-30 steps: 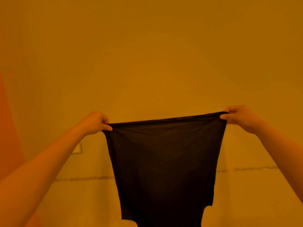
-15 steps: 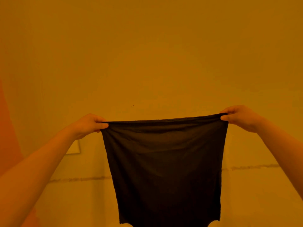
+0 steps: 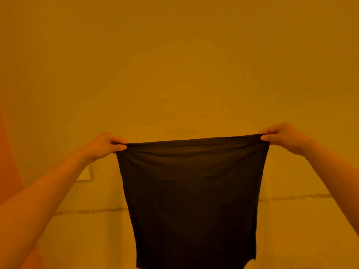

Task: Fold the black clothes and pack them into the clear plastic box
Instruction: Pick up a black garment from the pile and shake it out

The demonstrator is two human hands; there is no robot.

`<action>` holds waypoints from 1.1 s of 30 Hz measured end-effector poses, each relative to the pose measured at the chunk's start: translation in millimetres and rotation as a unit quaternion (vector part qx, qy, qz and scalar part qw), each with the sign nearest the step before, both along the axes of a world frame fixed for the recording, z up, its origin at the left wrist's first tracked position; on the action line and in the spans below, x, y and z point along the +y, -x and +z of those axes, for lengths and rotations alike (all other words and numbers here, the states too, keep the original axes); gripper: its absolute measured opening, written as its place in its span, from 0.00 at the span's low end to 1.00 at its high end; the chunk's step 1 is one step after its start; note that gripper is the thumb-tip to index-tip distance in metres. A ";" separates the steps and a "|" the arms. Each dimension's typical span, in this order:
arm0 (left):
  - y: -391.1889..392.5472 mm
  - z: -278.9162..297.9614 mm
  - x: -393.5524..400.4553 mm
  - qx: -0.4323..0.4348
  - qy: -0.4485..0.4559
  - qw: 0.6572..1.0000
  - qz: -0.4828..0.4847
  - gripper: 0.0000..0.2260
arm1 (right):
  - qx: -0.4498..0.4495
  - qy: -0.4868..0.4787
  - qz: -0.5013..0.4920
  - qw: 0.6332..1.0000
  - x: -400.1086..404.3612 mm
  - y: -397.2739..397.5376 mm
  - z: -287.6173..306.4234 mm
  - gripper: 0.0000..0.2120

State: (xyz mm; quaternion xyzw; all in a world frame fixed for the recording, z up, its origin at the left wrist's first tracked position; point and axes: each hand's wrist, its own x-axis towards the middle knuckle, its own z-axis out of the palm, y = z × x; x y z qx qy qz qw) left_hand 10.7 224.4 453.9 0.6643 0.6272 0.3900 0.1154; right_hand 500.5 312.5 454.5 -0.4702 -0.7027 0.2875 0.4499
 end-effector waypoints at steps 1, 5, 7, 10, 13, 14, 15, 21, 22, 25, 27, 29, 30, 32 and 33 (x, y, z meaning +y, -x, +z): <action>1.6 -0.7 1.2 0.040 0.012 0.999 0.004 0.08 | -0.042 -0.009 -0.007 0.999 -0.3 1.0 0.2 0.08; 3.6 -4.3 10.5 0.136 0.042 0.989 0.035 0.05 | -0.131 -0.002 -0.010 0.991 3.7 3.4 2.4 0.05; 3.3 -7.4 14.5 0.153 0.033 0.986 0.051 0.05 | -0.138 0.006 -0.015 0.990 7.6 3.1 2.6 0.06; 2.4 -15.9 18.8 0.179 0.008 0.981 0.081 0.06 | -0.149 0.004 -0.026 0.988 13.0 4.2 -2.3 0.05; -5.9 -29.3 25.6 0.200 0.018 0.975 0.099 0.07 | -0.188 -0.003 -0.028 0.982 20.2 6.6 -14.8 0.04; -9.8 -34.2 27.9 0.200 0.024 0.974 0.103 0.07 | -0.198 -0.003 -0.024 0.980 24.0 6.4 -19.8 0.04; -13.8 -38.7 30.0 0.200 0.029 0.974 0.105 0.07 | -0.205 -0.001 -0.020 0.979 27.7 5.8 -24.5 0.03; -29.2 -61.6 41.3 0.197 0.063 0.973 0.108 0.09 | -0.210 0.012 -0.020 0.977 43.9 -10.9 -49.5 0.04; -31.8 -65.4 43.3 0.193 0.069 0.972 0.112 0.09 | -0.200 0.008 -0.021 0.980 48.2 -13.5 -53.5 0.05; -41.1 -74.1 48.3 0.193 0.087 0.969 0.127 0.10 | -0.190 -0.006 -0.034 0.981 60.2 -18.1 -64.5 0.07; -48.6 -72.9 52.0 0.189 0.065 0.969 0.146 0.10 | -0.191 -0.032 -0.050 0.980 66.0 -20.4 -66.6 0.07; -57.1 -66.7 55.1 0.159 0.013 0.972 0.171 0.10 | -0.180 -0.078 -0.071 0.978 66.4 -19.8 -62.3 0.06; -60.8 -62.8 55.6 0.144 -0.016 0.973 0.177 0.10 | -0.170 -0.104 -0.083 0.976 65.2 -18.1 -59.0 0.06; -65.1 -54.4 54.7 0.121 -0.064 0.974 0.181 0.09 | -0.146 -0.153 -0.111 0.971 58.9 -15.1 -50.6 0.07; -64.9 -50.1 53.2 0.112 -0.084 0.974 0.179 0.09 | -0.129 -0.170 -0.121 0.969 54.9 -14.6 -46.7 0.07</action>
